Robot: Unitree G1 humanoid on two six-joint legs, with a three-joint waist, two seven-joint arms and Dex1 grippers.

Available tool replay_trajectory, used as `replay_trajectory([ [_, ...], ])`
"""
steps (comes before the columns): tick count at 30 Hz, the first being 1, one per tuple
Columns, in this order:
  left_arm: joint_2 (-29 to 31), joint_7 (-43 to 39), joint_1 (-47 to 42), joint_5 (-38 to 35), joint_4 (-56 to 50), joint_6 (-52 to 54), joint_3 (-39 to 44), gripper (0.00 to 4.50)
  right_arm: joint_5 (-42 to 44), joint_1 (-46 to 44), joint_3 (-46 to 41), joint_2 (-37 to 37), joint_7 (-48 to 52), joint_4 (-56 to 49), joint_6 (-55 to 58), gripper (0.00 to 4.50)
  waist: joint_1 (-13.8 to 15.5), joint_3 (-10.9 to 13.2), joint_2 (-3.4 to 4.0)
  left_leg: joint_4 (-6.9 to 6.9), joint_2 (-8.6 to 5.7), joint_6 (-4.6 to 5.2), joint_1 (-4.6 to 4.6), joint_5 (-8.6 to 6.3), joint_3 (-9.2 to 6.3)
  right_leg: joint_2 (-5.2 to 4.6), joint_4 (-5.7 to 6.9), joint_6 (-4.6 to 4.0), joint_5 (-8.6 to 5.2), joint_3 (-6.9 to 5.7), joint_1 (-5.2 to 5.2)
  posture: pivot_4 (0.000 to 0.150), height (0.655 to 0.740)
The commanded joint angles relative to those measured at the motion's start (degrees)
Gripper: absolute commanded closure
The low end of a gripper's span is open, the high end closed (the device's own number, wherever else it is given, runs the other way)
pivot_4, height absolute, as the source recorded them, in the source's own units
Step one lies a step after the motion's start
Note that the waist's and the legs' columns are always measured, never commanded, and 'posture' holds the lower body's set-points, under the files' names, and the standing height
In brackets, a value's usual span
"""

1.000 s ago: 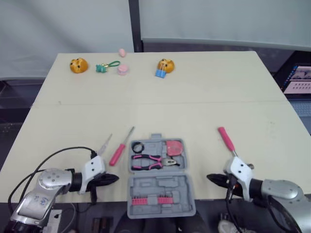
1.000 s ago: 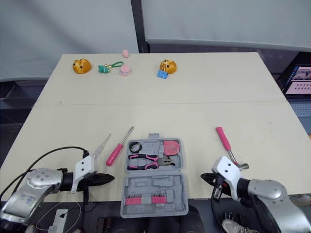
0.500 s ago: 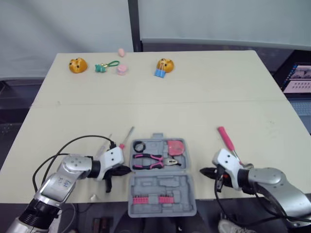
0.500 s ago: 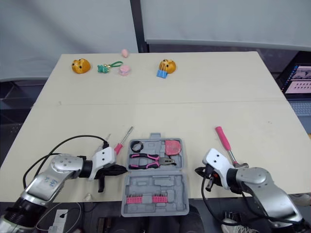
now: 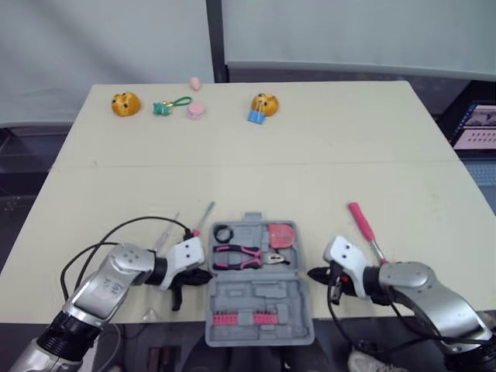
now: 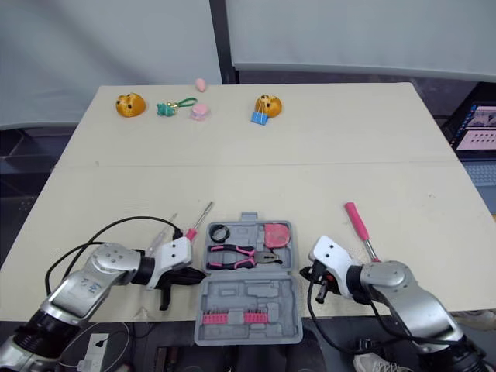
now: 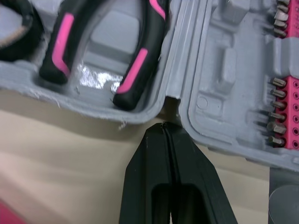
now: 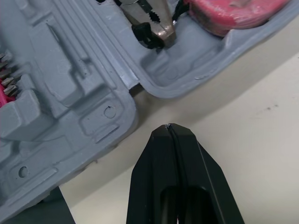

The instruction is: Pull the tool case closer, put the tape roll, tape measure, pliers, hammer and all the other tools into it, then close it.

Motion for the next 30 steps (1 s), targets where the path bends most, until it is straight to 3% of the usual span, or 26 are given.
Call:
replay_trajectory([
  [1,-1.1,0.1,-2.2,0.1,-1.7,0.7,-1.1,4.45,0.1,-1.6,1.4,1.4,-0.3,-0.5,0.5,4.50,0.1,0.0,0.00,0.01,0.00,0.00,-0.01,0.00,0.00,0.00,0.00,0.00,0.00,-0.01,0.00,0.150,0.7121],
  [30,-4.8,2.4,-7.3,2.2,3.6,0.3,-1.2,4.45,-5.1,-6.9,2.8,6.5,-4.0,6.2,-0.5,4.50,0.0,0.0,-0.01,0.14,-0.09,0.00,-0.02,0.00,-0.01,0.03,0.06,0.01,0.01,-0.01,0.01,0.150,0.7121],
])
